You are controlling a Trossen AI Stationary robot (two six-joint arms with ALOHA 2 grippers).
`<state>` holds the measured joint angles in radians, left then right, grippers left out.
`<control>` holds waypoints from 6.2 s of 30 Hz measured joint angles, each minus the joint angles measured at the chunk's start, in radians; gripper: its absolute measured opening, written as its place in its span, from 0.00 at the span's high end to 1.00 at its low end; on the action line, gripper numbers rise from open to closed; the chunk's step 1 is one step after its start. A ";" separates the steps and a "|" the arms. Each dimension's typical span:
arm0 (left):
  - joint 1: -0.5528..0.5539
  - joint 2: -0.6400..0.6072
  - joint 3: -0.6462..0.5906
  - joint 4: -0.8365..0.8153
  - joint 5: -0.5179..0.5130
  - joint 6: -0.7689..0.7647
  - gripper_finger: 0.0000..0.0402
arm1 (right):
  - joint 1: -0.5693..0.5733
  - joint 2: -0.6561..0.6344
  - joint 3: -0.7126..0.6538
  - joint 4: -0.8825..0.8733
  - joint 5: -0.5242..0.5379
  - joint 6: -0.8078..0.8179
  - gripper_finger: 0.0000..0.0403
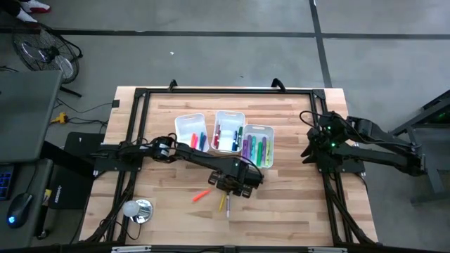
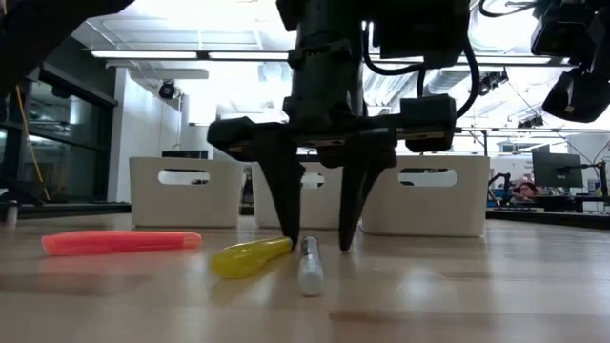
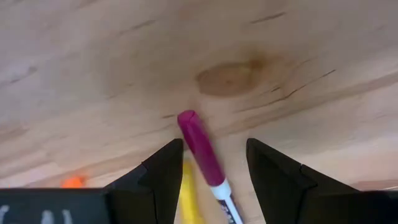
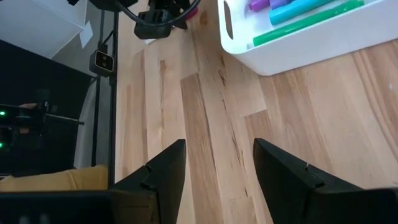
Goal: Pick & Place Markers
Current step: Put the violet marker into the middle white bin
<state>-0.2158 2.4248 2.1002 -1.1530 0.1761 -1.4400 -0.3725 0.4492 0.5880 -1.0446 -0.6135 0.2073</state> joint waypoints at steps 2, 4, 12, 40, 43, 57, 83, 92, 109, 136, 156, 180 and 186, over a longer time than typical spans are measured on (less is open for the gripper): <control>0.000 0.000 0.000 0.011 -0.005 0.001 0.57 | 0.000 0.000 0.000 -0.008 0.001 0.000 0.56; 0.000 0.000 0.000 0.016 -0.010 0.003 0.57 | 0.000 0.000 0.000 -0.012 0.001 0.000 0.56; -0.008 0.000 0.000 0.058 0.002 -0.004 0.57 | 0.000 0.000 0.000 -0.013 0.032 0.001 0.56; -0.146 -0.002 0.000 0.169 -0.015 -0.221 0.57 | 0.000 0.000 0.000 -0.077 0.000 -0.029 0.56; -0.158 0.000 0.000 0.201 0.021 -0.234 0.57 | 0.000 0.000 0.000 -0.077 0.000 -0.029 0.56; -0.154 0.001 0.000 0.188 -0.037 -0.248 0.57 | 0.000 0.000 0.000 -0.073 0.006 -0.051 0.56; -0.129 0.056 0.003 0.186 -0.011 -0.172 0.82 | 0.000 0.000 0.000 -0.072 0.027 -0.051 0.56; -0.128 0.056 0.002 0.191 -0.016 -0.117 0.94 | 0.000 0.000 0.000 -0.065 0.044 -0.048 0.56; -0.083 0.065 0.112 0.139 -0.157 0.191 0.97 | 0.000 0.000 0.000 -0.002 0.039 -0.020 0.56; -0.005 0.075 0.249 0.207 -0.160 0.359 1.00 | 0.038 -0.020 -0.001 -0.059 -0.005 0.035 0.56; -0.007 0.073 0.249 0.245 -0.140 0.619 1.00 | 0.998 0.371 0.005 0.235 0.324 0.412 0.56; -0.007 0.072 0.250 0.246 -0.141 0.758 1.00 | 1.586 1.341 0.344 0.564 0.666 0.696 0.56; -0.006 0.072 0.250 0.238 -0.140 0.766 1.00 | 1.632 1.406 0.404 0.480 0.769 0.808 0.56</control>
<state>-0.2222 2.4973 2.3505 -0.9153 0.0360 -0.6739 1.2591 1.8552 0.9916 -0.5650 0.1559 1.0154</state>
